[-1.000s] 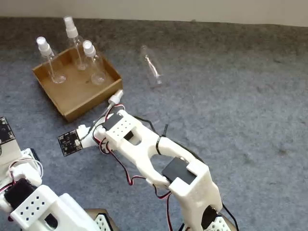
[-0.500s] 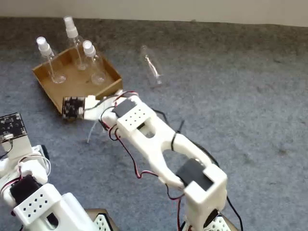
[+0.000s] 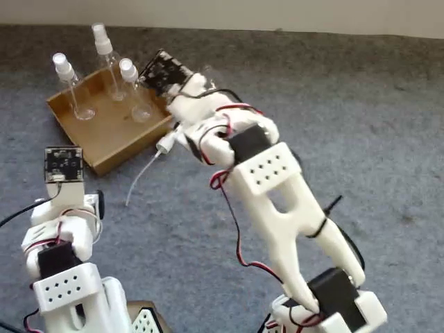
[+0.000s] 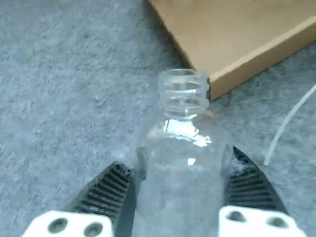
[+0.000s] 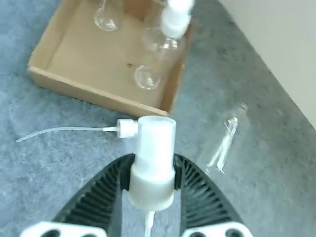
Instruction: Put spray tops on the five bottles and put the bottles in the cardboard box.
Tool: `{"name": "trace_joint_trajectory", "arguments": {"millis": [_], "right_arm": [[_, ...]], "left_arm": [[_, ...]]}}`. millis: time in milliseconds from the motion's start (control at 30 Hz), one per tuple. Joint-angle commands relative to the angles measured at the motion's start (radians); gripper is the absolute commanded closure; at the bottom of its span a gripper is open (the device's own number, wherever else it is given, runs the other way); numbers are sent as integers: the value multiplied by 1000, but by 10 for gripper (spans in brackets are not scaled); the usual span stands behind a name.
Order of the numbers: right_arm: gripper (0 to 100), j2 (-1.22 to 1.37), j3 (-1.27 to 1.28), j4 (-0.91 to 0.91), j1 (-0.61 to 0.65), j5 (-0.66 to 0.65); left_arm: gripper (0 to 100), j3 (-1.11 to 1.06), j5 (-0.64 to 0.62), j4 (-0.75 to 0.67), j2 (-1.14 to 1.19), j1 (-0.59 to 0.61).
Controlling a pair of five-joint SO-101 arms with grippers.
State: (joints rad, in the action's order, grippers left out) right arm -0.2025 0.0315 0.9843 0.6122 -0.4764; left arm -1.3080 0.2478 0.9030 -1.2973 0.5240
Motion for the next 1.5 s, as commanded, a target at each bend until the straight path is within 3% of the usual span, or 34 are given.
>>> {"name": "trace_joint_trajectory", "arguments": {"millis": [0,167,333,467,800,1000,1100,1233,1467], "right_arm": [[991,-151,-65,84,-51,32],[991,-242,-65,143,-54,34],[991,-343,-65,194,-54,37],[991,-421,-65,211,-65,149],[991,-595,-65,209,-320,390],[991,-711,-30,205,-418,557],[991,-785,56,194,-426,631],[991,-914,199,131,-427,646],[991,-1167,433,13,-427,644]], "left_arm": [[915,19,8,-100,-15,-93],[918,21,3,-199,-15,-213],[919,21,3,-265,-15,-418],[919,21,3,-324,-15,-601],[919,-16,2,-396,-15,-972],[919,-79,-2,-396,-15,-1067],[919,-90,-98,-396,-15,-1102],[919,-85,-259,-397,-15,-1132],[918,-85,-282,-397,-15,-1227]]}}
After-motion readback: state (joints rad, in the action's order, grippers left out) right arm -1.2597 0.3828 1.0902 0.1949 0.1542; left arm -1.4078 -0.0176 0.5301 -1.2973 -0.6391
